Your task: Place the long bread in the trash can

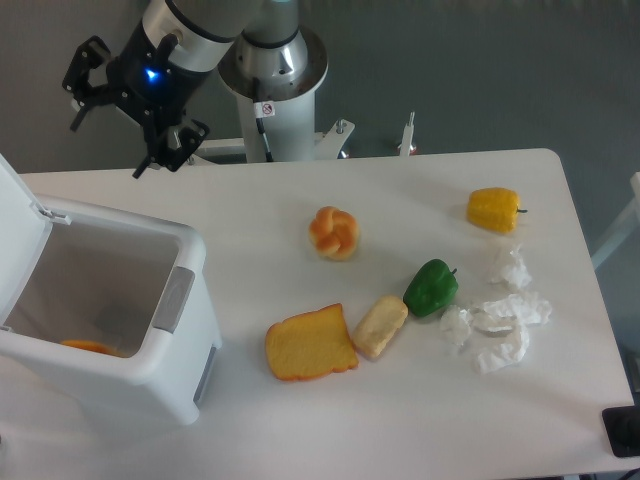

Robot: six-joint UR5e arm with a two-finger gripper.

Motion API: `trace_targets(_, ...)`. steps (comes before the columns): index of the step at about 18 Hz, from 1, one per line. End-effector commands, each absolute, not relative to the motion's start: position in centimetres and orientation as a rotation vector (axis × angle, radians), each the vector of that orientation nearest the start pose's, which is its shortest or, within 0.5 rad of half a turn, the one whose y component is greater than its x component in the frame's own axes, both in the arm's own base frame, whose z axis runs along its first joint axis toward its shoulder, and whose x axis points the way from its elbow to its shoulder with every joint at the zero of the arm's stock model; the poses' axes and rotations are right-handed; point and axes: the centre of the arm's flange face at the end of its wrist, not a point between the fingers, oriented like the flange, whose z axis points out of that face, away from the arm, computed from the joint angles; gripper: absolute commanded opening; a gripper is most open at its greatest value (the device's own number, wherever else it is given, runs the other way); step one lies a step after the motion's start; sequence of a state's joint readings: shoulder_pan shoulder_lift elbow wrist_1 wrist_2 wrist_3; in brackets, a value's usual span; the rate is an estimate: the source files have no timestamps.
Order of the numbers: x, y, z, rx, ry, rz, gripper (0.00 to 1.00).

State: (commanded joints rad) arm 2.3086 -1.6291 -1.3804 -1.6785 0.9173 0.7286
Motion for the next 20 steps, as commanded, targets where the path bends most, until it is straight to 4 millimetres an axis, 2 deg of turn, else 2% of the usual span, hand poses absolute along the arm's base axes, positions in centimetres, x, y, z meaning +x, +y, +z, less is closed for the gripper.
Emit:
trace_targets(2,-20.6,51.5,55.7,-2.597,0.016,-0.595,1.00)
trace_targets(7,-22.0,51.4,56.1,-2.574,0.062,-0.471,1.00)
trace_targets(8,-23.0,50.7,55.3,-2.598,0.100,-0.409,1.00)
trace_targets(14,-23.2,48.7,56.4,-2.682,0.233,-0.118,1.00)
trace_targets(20,-23.3,48.1,55.9,-2.675,0.304,-0.083,1.00)
